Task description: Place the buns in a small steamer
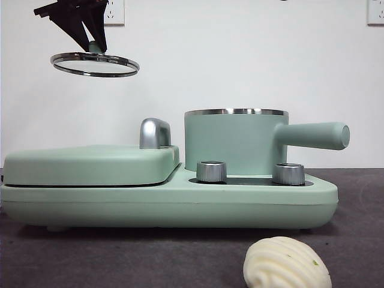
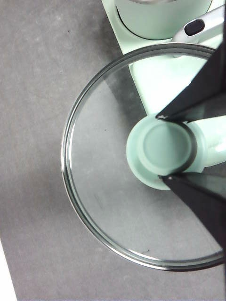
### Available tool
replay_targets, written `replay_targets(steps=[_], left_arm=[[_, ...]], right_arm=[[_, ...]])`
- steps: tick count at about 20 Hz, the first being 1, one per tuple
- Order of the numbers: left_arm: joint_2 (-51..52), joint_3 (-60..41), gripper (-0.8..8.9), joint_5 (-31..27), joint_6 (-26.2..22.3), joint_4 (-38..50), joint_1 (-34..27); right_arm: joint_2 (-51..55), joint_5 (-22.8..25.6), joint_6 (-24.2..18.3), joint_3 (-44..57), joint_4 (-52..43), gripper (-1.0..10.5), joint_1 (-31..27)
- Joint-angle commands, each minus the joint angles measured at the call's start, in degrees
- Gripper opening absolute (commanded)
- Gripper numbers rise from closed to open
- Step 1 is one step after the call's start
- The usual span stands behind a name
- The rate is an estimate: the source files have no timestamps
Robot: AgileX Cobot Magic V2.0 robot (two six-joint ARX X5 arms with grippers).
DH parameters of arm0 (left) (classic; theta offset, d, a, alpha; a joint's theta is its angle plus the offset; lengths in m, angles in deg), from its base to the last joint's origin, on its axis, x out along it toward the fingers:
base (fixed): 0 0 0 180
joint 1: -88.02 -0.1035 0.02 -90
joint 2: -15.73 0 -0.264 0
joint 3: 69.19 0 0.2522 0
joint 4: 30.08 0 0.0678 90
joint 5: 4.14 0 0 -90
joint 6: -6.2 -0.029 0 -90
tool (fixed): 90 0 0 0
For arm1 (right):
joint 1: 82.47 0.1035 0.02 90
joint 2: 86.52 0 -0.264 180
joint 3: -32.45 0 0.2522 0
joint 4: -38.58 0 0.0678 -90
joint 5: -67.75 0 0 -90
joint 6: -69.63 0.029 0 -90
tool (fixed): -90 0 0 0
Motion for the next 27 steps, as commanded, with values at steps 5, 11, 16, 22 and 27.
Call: replay_targets(steps=[5,11,16,22,27], left_arm=[[0.6,2.3,0.16,0.3,0.0,1.1,0.1],[0.6,2.2,0.16,0.3,0.1,0.9,0.2],[0.6,2.2,0.16,0.4,0.2,0.9,0.2],[0.6,2.2,0.17,0.4,0.2,1.1,0.2],[0.6,2.2,0.17,0.4,0.2,1.1,0.2]], right_arm=[[5.2,1.0,9.4,22.7,-8.5,4.5,14.2],[5.2,3.5,16.2,43.4,-25.9,4.5,20.1],[5.1,3.0,17.8,53.2,-35.0,4.5,18.0],[3.1,1.1,16.9,54.7,-39.3,3.9,16.1],[-0.5,0.3,16.9,54.7,-42.1,2.1,15.6]])
